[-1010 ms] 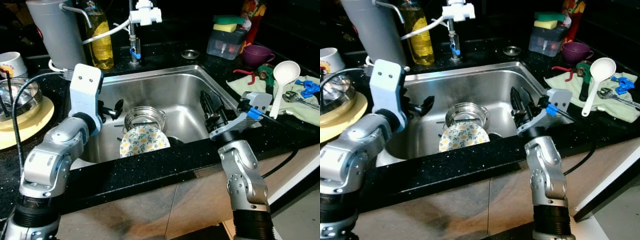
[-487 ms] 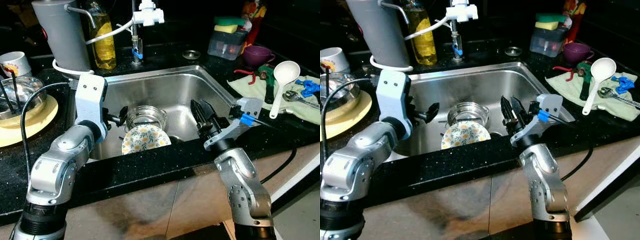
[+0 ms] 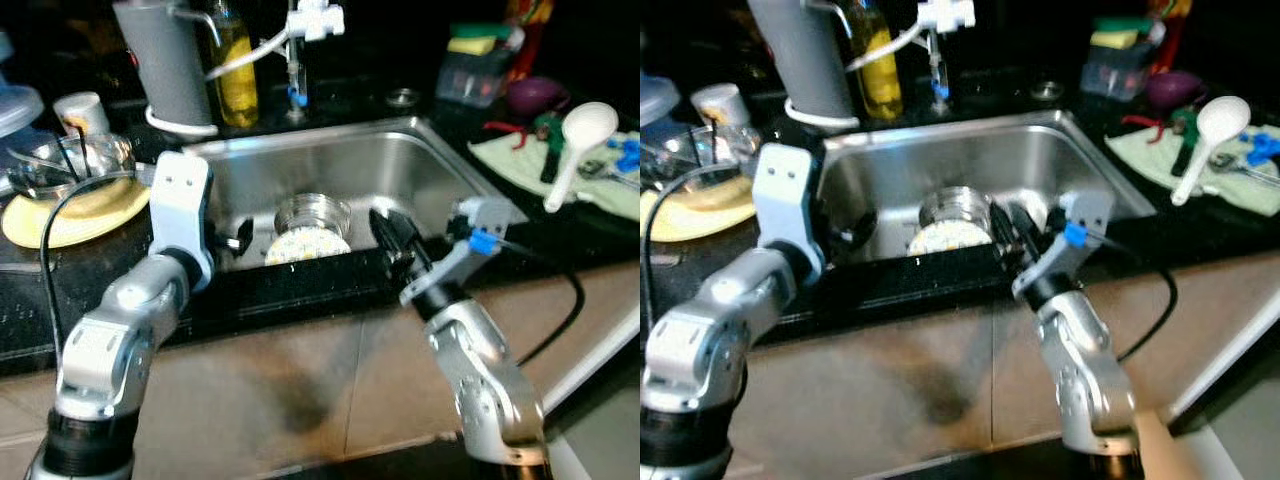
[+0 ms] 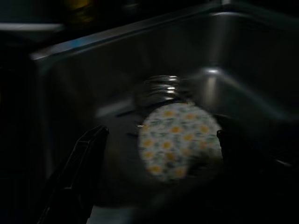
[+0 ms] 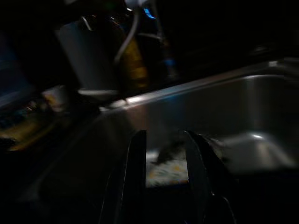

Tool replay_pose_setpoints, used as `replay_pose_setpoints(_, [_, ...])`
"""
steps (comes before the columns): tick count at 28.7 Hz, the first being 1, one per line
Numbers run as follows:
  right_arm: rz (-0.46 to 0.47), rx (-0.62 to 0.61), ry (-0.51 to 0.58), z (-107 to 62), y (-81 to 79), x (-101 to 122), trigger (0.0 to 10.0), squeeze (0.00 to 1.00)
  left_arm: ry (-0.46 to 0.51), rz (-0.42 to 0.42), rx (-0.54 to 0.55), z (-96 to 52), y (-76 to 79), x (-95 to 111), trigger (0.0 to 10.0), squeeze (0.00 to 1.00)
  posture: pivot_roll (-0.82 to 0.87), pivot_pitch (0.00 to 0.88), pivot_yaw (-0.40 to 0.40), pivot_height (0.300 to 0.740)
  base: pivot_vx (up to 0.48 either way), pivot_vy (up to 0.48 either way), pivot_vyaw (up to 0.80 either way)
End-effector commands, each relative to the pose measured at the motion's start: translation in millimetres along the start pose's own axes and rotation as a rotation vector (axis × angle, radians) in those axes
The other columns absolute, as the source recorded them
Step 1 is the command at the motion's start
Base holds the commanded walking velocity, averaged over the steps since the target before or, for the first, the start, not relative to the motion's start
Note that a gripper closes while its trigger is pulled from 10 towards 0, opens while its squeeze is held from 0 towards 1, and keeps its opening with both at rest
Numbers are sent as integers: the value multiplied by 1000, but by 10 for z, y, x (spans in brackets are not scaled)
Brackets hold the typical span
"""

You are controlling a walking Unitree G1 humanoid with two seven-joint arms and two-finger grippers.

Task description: Kitchen organization

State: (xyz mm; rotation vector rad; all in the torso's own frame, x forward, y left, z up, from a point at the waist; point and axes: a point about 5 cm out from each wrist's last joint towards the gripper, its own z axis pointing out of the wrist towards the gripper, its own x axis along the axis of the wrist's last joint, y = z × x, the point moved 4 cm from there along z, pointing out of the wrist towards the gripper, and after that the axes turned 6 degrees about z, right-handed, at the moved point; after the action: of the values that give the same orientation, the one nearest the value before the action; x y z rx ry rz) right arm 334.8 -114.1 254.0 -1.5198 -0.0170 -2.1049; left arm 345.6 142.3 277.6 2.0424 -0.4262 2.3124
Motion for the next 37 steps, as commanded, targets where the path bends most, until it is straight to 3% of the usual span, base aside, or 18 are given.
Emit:
replay_pose_setpoints(1, [35, 21, -23, -17, -76, -60, 10000, 0, -43, 2, 27, -32, -57, -104, 10000, 0, -35, 180, 0, 740, 0, 0, 0])
replay_pose_setpoints(8, [43, 33, -43, -35, -111, -88, 10000, 0, -85, -4, 46, -65, -86, -169, 10000, 0, -34, 186, -10, 740, 0, 0, 0])
replay_pose_setpoints(16, [56, 44, -66, -48, -146, -131, 10000, 0, -107, 3, 53, -98, -100, -193, 10000, 0, -30, 184, -20, 740, 0, 441, 0])
replay_pose_setpoints(37, [92, 75, -91, -65, -193, -179, 10000, 0, -106, 65, 60, -127, -112, -140, 10000, 0, -16, 169, -11, 740, 0, 0, 0])
